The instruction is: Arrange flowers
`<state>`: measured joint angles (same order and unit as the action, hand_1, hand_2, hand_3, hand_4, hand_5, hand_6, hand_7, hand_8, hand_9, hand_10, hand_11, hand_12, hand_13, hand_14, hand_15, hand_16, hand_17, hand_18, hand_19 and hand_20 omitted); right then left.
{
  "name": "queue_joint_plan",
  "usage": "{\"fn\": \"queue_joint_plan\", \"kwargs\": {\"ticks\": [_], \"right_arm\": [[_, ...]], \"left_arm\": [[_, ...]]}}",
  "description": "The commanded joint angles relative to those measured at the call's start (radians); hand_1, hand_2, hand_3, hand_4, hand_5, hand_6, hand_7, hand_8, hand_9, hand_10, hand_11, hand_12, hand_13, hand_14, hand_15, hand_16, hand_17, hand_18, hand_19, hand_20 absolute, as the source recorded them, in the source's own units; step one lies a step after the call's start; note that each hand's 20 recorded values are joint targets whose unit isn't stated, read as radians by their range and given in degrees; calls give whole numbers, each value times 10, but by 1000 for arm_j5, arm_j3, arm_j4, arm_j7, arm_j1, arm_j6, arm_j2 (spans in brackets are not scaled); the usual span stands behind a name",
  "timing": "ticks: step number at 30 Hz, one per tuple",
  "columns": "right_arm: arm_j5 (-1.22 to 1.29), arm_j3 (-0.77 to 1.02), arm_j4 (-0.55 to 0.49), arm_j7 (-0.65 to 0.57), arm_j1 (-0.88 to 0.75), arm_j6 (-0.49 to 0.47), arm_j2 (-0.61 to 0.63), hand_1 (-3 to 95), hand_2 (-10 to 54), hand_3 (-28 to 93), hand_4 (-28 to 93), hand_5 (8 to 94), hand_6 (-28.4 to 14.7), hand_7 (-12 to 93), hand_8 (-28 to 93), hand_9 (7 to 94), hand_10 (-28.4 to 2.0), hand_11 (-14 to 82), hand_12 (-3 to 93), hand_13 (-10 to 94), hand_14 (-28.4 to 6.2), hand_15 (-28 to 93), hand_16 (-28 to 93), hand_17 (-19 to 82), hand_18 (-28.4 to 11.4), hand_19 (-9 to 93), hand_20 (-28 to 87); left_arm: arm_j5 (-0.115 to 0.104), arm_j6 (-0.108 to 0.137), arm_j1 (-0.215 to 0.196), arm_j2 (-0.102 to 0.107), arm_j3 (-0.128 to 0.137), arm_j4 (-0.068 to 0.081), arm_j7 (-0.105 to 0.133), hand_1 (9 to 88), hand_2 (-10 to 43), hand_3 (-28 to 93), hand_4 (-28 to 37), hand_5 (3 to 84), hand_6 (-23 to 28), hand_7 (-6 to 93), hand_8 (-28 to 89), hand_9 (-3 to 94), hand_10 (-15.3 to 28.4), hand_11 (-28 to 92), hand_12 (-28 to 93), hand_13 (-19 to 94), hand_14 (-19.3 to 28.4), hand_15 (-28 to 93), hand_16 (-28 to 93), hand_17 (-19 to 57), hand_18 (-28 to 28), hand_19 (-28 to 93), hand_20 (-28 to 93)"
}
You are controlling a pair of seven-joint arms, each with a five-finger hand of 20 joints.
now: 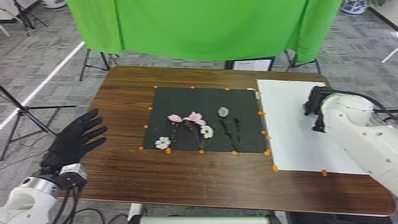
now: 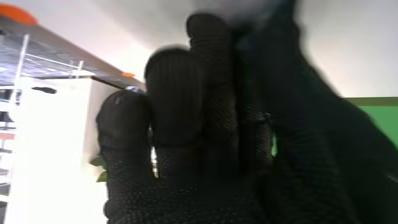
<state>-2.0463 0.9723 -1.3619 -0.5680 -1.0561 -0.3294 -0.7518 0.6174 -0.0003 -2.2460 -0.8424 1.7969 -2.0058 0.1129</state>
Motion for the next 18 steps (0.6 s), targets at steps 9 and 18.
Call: {"fn": "queue_joint_plan", "kwargs": {"ticks": [9, 18], "right_arm": [[-3, 92, -269, 167, -230, 98, 31, 482, -92, 820, -283, 721, 48, 456, -56, 897, -40, 179, 393, 766, -31, 698, 274, 384, -177, 922, 480], [-26, 120, -450, 268, -334, 72, 0, 477, -94, 830, -283, 722, 46, 456, -51, 898, -41, 177, 400, 765, -31, 698, 278, 384, -178, 927, 479]], "left_arm": [[1, 3, -6, -9, 4, -5, -7, 243, -41, 710, -283, 218, 36, 200, -110, 166, 104, 191, 187, 121, 136, 292, 12, -119, 201, 385, 103], [0, 1, 2, -8, -1, -1, -6, 244, -40, 708, -283, 218, 36, 199, -110, 166, 105, 191, 187, 121, 137, 292, 12, -119, 201, 386, 103]]}}
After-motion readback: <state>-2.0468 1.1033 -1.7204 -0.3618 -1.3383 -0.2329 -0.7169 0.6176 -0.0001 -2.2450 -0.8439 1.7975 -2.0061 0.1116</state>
